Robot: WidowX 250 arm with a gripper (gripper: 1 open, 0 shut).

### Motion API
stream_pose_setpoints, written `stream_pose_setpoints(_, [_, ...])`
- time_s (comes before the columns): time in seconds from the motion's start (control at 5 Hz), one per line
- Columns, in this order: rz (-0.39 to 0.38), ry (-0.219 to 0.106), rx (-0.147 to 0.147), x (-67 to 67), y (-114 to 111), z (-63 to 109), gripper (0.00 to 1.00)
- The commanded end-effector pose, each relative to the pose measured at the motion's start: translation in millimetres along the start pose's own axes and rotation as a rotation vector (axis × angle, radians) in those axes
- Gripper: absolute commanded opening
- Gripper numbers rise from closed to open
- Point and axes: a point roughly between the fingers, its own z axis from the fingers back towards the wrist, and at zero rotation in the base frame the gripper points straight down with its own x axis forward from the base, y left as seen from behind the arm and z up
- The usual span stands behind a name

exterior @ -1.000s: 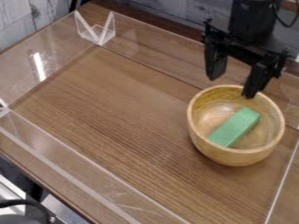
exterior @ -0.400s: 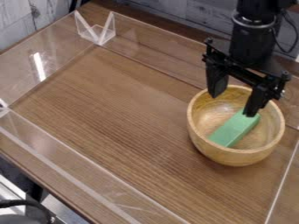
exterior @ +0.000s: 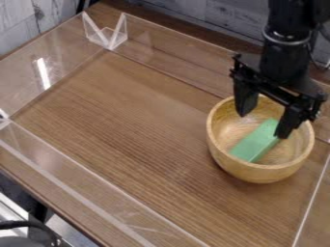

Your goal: Remove the green block from inside the brown bowl and put it on the table

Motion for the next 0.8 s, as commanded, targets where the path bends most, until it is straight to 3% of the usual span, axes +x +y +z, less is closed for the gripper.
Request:
stream_pose_setpoints(0.0, [-0.013, -0.041, -0.001, 3.7, -4.3, 4.1, 1.00])
stream_pose_setpoints(0.6, [-0.015, -0.017, -0.006, 0.6, -6.0, -16.3, 1.00])
